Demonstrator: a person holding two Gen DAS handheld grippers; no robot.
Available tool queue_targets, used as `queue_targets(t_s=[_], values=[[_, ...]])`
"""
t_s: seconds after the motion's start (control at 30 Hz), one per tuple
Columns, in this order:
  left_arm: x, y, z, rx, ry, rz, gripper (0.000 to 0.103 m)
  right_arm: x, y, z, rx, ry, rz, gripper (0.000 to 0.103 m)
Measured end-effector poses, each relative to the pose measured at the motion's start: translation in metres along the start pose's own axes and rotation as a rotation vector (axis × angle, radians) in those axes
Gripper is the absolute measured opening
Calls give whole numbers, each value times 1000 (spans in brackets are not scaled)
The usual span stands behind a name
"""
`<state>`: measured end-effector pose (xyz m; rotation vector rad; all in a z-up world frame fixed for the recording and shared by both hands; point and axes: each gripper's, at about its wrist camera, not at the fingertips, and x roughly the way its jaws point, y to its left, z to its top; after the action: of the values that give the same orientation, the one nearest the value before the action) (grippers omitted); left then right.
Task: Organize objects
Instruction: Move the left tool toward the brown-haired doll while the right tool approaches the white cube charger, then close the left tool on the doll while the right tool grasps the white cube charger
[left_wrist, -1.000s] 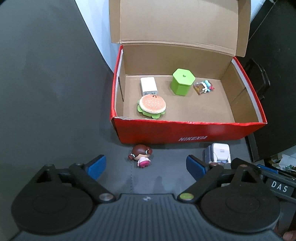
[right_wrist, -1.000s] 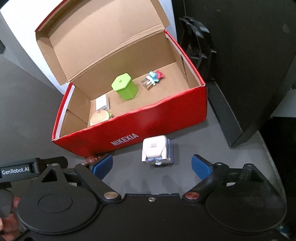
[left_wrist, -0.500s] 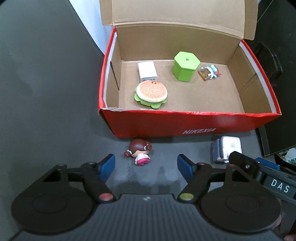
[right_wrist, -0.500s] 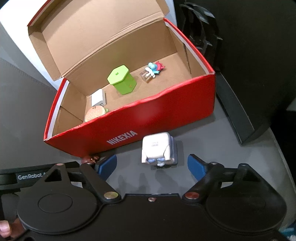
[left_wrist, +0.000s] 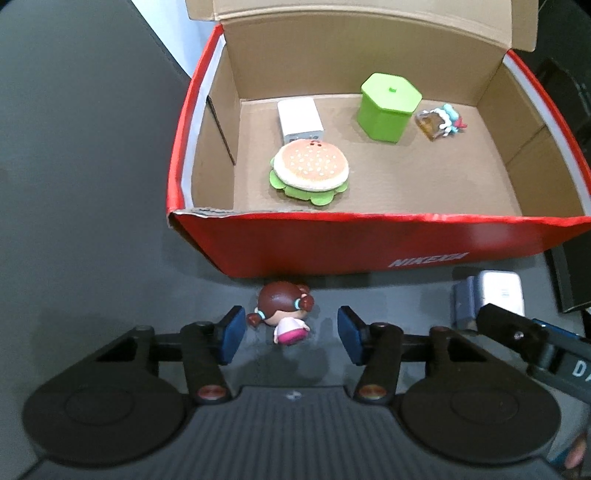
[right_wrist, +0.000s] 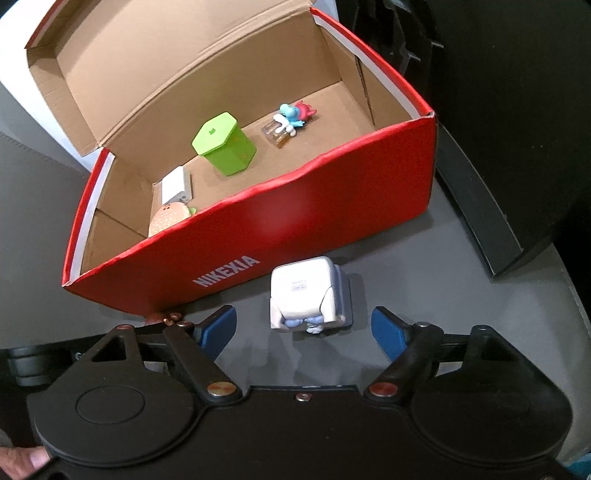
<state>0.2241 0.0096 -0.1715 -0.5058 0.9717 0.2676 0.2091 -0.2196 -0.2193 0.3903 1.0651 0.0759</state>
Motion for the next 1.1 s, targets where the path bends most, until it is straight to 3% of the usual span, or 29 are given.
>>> queue_targets(t_s=[0.2, 0.43, 0.67, 1.1], values=[[13, -1, 2, 23, 27, 52, 46, 8, 4, 0, -11, 14, -10, 79], [27, -4, 3, 39, 48, 78, 44, 15, 4, 1, -27, 25, -30, 76], [30, -6, 3, 32, 62, 90, 41, 19, 1, 1, -20, 42, -34, 53], [23, -15, -10, 20, 132, 58, 41, 12, 4, -2, -51, 36, -42, 49]])
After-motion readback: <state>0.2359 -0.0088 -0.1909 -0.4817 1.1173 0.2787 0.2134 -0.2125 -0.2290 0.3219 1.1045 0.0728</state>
